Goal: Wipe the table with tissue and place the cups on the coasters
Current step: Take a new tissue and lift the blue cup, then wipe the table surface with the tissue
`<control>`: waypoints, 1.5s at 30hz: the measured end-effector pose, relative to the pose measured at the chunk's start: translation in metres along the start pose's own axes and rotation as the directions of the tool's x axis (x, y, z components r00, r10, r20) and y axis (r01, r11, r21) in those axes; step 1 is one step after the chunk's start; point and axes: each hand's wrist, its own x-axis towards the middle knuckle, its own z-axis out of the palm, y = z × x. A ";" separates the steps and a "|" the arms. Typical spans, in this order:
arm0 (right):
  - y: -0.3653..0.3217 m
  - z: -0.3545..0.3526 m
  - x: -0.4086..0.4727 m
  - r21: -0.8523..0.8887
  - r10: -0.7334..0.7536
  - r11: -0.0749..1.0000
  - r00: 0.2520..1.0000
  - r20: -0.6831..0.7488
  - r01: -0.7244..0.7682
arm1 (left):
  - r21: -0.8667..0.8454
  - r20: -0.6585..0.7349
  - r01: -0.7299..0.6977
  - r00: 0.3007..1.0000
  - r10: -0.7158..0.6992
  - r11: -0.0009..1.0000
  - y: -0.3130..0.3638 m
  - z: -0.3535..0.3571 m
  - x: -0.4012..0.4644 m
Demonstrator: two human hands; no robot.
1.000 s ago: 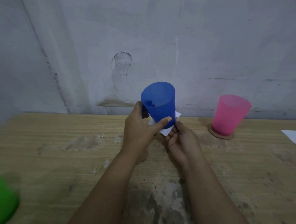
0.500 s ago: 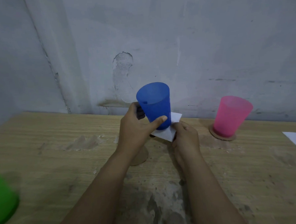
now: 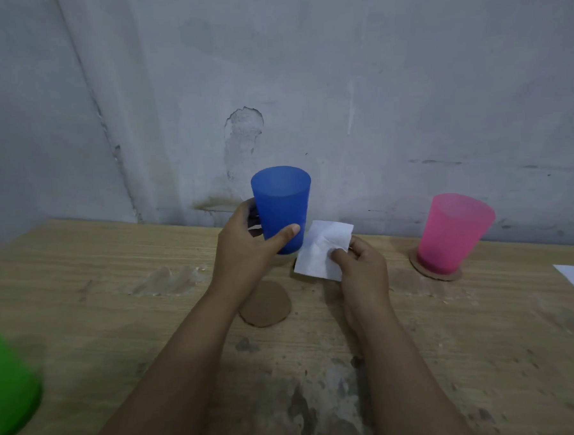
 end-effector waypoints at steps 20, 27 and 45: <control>0.004 0.004 -0.002 -0.054 -0.148 0.986 0.972 0.183 0.160 | 0.168 -0.021 0.160 0.987 -0.159 0.973 -0.026 -0.037 -0.003; -0.003 0.003 -0.003 0.159 -0.011 0.986 0.944 0.329 -0.044 | 0.196 -0.282 -0.034 0.955 0.090 0.980 0.005 -0.018 -0.051; -0.001 -0.005 0.001 0.046 0.025 0.998 0.923 0.384 -0.046 | -0.236 0.017 0.184 0.983 -0.185 0.954 0.009 0.000 -0.059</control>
